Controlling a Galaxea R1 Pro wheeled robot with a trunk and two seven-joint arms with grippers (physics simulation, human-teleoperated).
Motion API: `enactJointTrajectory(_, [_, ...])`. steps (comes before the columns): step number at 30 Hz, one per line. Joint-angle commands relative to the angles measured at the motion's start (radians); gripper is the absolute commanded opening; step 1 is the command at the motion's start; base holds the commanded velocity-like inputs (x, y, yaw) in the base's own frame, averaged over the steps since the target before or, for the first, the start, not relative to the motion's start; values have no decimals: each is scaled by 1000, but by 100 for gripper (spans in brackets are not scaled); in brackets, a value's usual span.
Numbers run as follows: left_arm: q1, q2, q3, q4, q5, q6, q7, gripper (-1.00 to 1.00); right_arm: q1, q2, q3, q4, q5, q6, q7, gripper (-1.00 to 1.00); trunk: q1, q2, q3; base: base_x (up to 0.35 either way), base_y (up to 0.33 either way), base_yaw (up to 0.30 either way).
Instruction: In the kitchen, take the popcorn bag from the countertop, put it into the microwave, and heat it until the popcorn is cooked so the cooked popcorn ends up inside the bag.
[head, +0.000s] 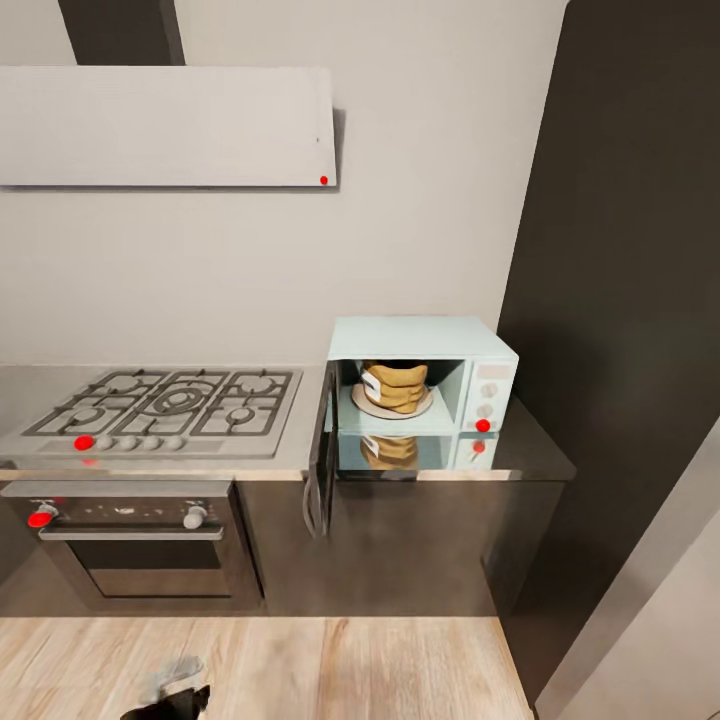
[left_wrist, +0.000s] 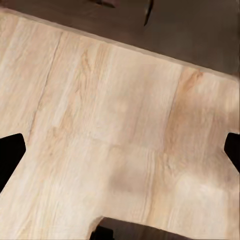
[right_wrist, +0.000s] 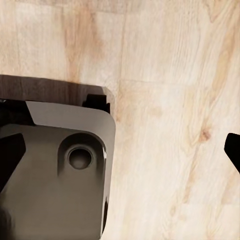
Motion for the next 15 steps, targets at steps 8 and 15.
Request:
enactJointTrajectory(8, [-419,-22,-1,-147,22,209,-5,100,1,2,-8,2,7,-4,3,100,0,-1,-1,0,0,0])
enactJointTrajectory(15, [-533,-24,-6,-263,23,270,-169,100,1,6,-11,3,2,-6,3,100,0,-1,-1,0,0,0])
